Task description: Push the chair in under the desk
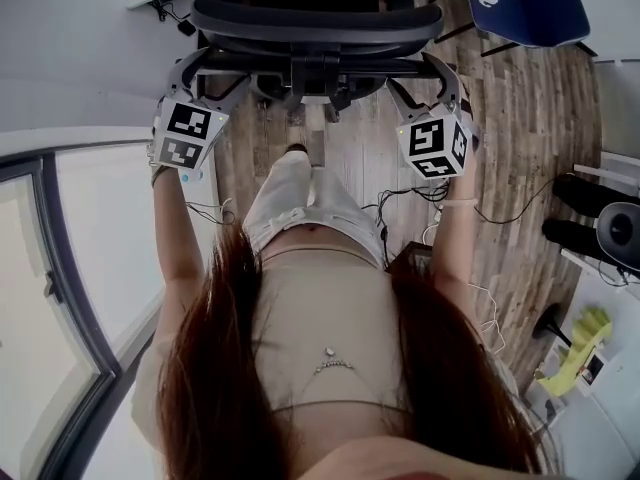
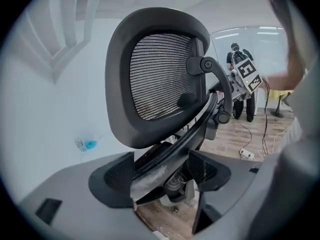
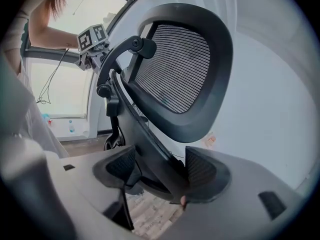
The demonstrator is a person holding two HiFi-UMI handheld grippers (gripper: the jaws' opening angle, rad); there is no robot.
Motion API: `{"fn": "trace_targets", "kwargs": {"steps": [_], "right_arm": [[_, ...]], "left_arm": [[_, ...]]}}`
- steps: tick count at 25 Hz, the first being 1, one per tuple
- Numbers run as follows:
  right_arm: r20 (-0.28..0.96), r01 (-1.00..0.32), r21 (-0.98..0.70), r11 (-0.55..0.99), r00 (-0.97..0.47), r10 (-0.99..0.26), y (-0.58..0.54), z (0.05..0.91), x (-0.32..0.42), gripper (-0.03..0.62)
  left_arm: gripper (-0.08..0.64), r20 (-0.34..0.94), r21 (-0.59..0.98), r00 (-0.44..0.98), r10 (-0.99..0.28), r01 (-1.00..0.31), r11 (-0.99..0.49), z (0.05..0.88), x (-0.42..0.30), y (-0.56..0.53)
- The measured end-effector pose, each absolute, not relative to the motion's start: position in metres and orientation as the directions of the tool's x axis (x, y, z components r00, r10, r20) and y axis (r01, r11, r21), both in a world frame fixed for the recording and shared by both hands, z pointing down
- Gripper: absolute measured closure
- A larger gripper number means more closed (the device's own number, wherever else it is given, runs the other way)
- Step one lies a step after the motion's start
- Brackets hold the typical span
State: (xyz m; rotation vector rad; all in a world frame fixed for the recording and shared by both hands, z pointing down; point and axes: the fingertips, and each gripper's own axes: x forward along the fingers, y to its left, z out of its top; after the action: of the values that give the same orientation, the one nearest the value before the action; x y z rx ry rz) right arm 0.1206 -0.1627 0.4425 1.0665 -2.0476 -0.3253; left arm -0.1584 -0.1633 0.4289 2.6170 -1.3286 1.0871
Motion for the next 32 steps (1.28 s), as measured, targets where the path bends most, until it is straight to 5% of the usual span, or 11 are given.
{"fn": "trace_targets", "kwargs": {"steps": [32], "right_arm": [[0.560, -0.604, 0.531, 0.594, -0.276, -0.781, -0.224, 0.445, 0.125, 0.271]], "left_arm": [[0.232, 0.575, -0.291, 0.422, -0.701, -0.696, -0.657, 0.428, -0.155, -0.226]]}}
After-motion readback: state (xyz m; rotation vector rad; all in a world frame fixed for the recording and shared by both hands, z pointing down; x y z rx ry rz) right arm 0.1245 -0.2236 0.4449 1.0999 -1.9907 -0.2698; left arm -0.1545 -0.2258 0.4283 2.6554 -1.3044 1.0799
